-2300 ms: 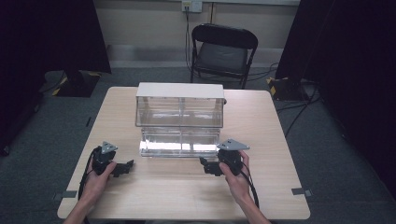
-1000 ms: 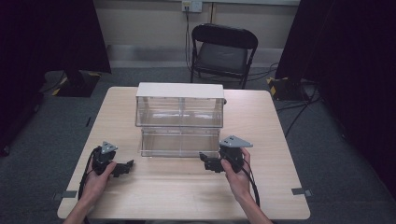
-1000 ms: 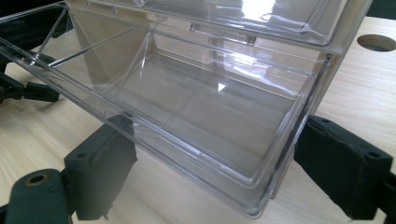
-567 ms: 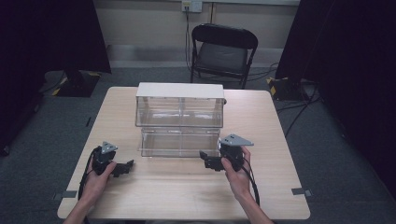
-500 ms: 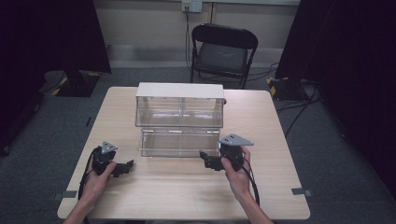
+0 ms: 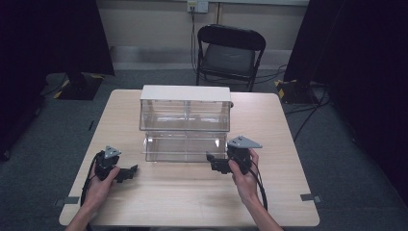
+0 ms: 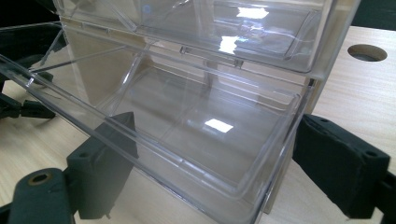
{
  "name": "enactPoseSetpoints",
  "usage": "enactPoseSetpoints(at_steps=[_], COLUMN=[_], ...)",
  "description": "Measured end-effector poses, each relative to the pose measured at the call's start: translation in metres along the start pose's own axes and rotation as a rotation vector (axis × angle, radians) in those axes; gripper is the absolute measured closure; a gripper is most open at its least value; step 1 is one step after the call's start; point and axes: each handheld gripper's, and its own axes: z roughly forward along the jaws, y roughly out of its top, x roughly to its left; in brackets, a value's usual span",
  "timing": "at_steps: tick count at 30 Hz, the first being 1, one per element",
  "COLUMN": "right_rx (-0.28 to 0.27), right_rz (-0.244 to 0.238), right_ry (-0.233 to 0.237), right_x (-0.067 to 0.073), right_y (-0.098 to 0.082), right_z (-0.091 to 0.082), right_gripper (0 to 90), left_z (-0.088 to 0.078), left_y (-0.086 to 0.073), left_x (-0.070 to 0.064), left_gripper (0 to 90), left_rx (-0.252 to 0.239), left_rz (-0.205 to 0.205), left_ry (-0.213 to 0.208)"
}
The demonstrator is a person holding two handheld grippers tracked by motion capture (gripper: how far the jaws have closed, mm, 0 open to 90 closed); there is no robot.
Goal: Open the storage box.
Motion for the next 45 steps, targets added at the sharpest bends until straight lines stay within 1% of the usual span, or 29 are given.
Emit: enactPoseSetpoints(at_steps=[2,3,5,7,8,10,11,13,16,19,20,21,24,26,29,30,31,34,35,36,40,45], right_rx=[-0.008,-0.006,-0.011,-0.005,0.002,0.001,0.001,0.001,0.0,-0.009,-0.013,-0.014,-0.02,-0.016,-0.019,-0.02,-0.02,-0.022,-0.021,-0.022,-0.023,-0.037], right_rz=[0.001,0.004,0.001,0.003,-0.005,-0.007,-0.008,-0.005,-0.004,-0.007,-0.005,-0.005,0.016,0.004,0.007,0.01,0.011,0.011,0.011,0.008,0.007,0.014], right_ry=[0.001,0.002,0.003,0.002,0.003,-0.002,-0.005,-0.013,-0.022,-0.025,-0.025,-0.024,-0.012,-0.011,-0.005,-0.006,-0.005,-0.001,-0.001,-0.001,-0.001,-0.003], right_x=[0.0,0.0,0.0,0.0,-0.001,0.0,0.0,0.0,0.0,-0.001,-0.001,-0.001,-0.003,-0.003,-0.004,-0.004,-0.004,-0.005,-0.004,-0.005,-0.005,-0.007], right_y=[0.001,0.002,0.003,0.004,0.004,0.004,0.004,0.004,0.005,0.006,0.006,0.007,0.01,0.011,0.012,0.012,0.012,0.014,0.014,0.015,0.016,0.02], right_z=[0.0,0.0,0.0,0.0,0.002,0.002,0.002,0.002,0.001,0.0,0.0,-0.001,-0.002,-0.002,-0.002,-0.002,-0.002,-0.002,-0.002,-0.001,-0.001,-0.001], right_gripper=[13.2,13.2,13.2,13.1,13.2,13.3,13.3,13.3,13.3,13.3,13.3,13.5,13.5,13.5,13.5,13.5,13.5,13.5,13.5,13.5,13.5,13.6], left_z=[0.0,0.0,0.0,0.0,0.0,0.0,0.0,0.0,0.0,0.0,0.0,0.0,0.0,0.0,0.0,0.0,0.0,0.0,0.0,0.0,0.0,0.0], left_y=[0.0,0.0,0.0,0.0,0.0,0.0,0.0,0.0,0.0,0.0,0.0,0.0,0.0,0.0,0.0,0.0,0.0,0.0,0.0,0.0,0.0,0.0], left_x=[0.0,0.0,0.0,0.0,0.0,0.0,0.0,0.0,0.0,0.0,0.0,0.0,0.0,0.0,0.0,0.0,0.0,0.0,0.0,0.0,0.0,0.0], left_gripper=[2.4,2.4,2.4,2.4,2.4,2.4,2.4,2.4,2.4,2.4,2.4,2.4,2.4,2.4,2.4,2.4,2.4,2.4,2.4,2.4,2.4,2.4], left_rx=[-0.001,0.0,-0.001,-0.001,0.0,0.0,-0.001,0.0,0.0,0.0,0.0,0.0,-0.001,0.0,-0.001,0.0,-0.001,0.0,-0.001,0.0,-0.001,-0.001], left_rz=[-0.004,0.002,0.0,-0.004,0.0,-0.004,0.001,-0.003,0.001,-0.004,0.0,0.0,-0.005,0.0,-0.005,0.0,-0.005,0.001,-0.005,0.001,-0.003,-0.005], left_ry=[-0.002,0.001,0.0,-0.002,-0.001,-0.003,0.0,-0.003,0.0,-0.002,0.0,-0.002,-0.002,0.0,-0.002,0.0,-0.002,-0.002,-0.002,-0.001,-0.002,-0.003])
